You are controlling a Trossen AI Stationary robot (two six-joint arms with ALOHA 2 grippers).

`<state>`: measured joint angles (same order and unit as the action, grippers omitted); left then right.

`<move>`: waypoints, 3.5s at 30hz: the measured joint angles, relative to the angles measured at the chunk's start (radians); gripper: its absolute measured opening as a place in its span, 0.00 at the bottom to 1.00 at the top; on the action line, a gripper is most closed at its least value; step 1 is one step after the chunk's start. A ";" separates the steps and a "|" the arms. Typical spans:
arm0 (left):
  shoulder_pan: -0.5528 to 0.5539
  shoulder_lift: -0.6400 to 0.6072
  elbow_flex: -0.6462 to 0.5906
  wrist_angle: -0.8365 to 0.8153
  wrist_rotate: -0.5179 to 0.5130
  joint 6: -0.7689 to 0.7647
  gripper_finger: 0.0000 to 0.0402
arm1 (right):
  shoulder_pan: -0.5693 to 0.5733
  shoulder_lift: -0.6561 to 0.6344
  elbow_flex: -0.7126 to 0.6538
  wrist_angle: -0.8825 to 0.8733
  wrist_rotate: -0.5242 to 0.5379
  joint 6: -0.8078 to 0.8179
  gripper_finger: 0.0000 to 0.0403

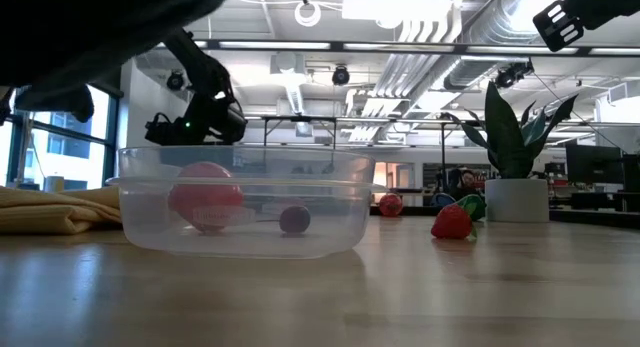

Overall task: Pick and placing Produce into tupperware
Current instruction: Put the orange into the transparent bin

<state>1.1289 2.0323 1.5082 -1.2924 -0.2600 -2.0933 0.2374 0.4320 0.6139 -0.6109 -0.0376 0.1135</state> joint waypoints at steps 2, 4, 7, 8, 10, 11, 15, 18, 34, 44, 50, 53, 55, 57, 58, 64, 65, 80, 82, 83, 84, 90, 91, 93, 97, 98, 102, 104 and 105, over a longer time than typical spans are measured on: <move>-0.006 0.000 0.000 -0.002 0.011 0.000 0.39 | 0.000 0.000 0.000 0.000 0.000 0.000 0.00; -0.005 -0.004 0.000 -0.002 0.016 -0.002 0.33 | 0.000 0.000 0.000 0.000 0.000 0.000 0.00; -0.004 -0.022 0.000 -0.007 0.016 -0.002 0.28 | 0.000 0.000 0.000 0.000 0.000 0.001 0.00; -0.003 -0.030 0.000 -0.013 0.015 -0.002 0.27 | 0.000 0.000 0.000 0.000 0.000 0.001 0.00; -0.002 -0.045 0.000 -0.019 0.014 -0.008 0.26 | 0.000 0.000 0.000 0.000 0.000 0.000 0.00; 0.000 -0.052 0.000 -0.022 0.012 -0.009 0.26 | 0.000 0.000 0.000 0.000 0.000 0.000 0.00; 0.015 -0.060 0.000 -0.027 0.014 -0.008 0.31 | 0.000 0.000 0.000 0.000 0.000 0.000 0.00; 0.031 -0.060 0.000 -0.038 0.032 -0.008 0.39 | 0.000 0.000 0.000 0.000 0.000 0.000 0.00; 0.041 -0.033 0.031 0.056 0.062 -0.081 0.70 | 0.000 0.000 0.000 0.000 0.000 0.000 0.00; 0.039 -0.001 0.041 0.089 0.057 0.350 0.62 | 0.000 0.000 0.000 0.000 0.000 0.001 0.00; 0.097 -0.002 0.105 0.086 0.063 0.515 0.55 | 0.000 0.000 0.000 0.000 0.000 0.000 0.00; 0.124 -0.002 0.106 0.063 0.090 0.480 0.52 | 0.000 0.000 0.000 0.000 0.000 0.001 0.00; 0.141 -0.003 0.095 0.059 0.100 0.483 0.50 | 0.000 0.000 0.000 0.000 0.000 0.000 0.00; 0.162 -0.002 0.075 0.059 0.111 0.488 0.49 | 0.000 0.000 0.000 0.000 0.000 0.001 0.00; 0.172 -0.002 0.066 0.066 0.115 0.484 0.48 | 0.000 0.000 0.000 0.000 0.000 0.002 0.00; 0.193 -0.002 0.038 0.083 0.153 0.446 0.46 | 0.000 0.000 0.000 0.000 0.000 0.001 0.00; 0.190 -0.002 0.035 0.091 0.151 0.430 0.45 | 0.000 0.000 0.000 0.000 0.000 0.000 0.00; 0.167 0.004 0.036 0.072 0.106 0.414 0.45 | 0.000 0.000 0.000 0.000 0.000 0.001 0.00; 0.167 0.004 0.048 0.072 0.114 0.443 0.45 | 0.000 0.000 0.000 0.000 0.000 0.000 0.00; 0.167 0.003 0.056 0.068 0.116 0.452 0.45 | 0.000 0.000 0.000 0.000 0.000 0.001 0.00; 0.167 0.003 0.065 0.062 0.122 0.466 0.45 | 0.000 0.000 0.000 0.000 0.000 0.001 0.00; 0.166 0.003 0.133 0.034 0.151 0.686 0.45 | 0.000 0.000 0.000 0.000 0.000 0.002 0.00; 0.166 0.003 0.147 0.032 0.161 0.748 0.45 | 0.000 0.000 0.000 0.000 0.000 0.001 0.00; 0.166 0.003 0.181 0.033 0.174 0.886 0.45 | 0.000 0.000 0.000 0.000 0.000 0.000 0.00; 0.166 0.003 0.260 0.049 0.151 1.202 0.45 | 0.000 0.000 0.000 0.000 0.000 0.001 0.00; 0.166 0.003 0.280 0.054 0.149 1.272 0.45 | 0.000 0.000 0.000 0.000 0.000 0.000 0.00; 0.166 0.002 0.343 0.036 0.116 1.393 0.45 | 0.000 0.000 0.000 0.000 0.000 0.001 0.00; 0.165 0.001 0.371 0.033 0.073 1.449 0.45 | 0.000 0.000 0.000 0.000 0.000 0.000 0.00; 0.161 0.001 0.384 0.025 0.047 1.467 0.45 | 0.000 0.000 0.000 0.000 0.000 0.000 0.00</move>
<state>1.2895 2.0335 1.8926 -1.2673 -0.2126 -0.6263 0.2372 0.4319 0.6139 -0.6109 -0.0377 0.1135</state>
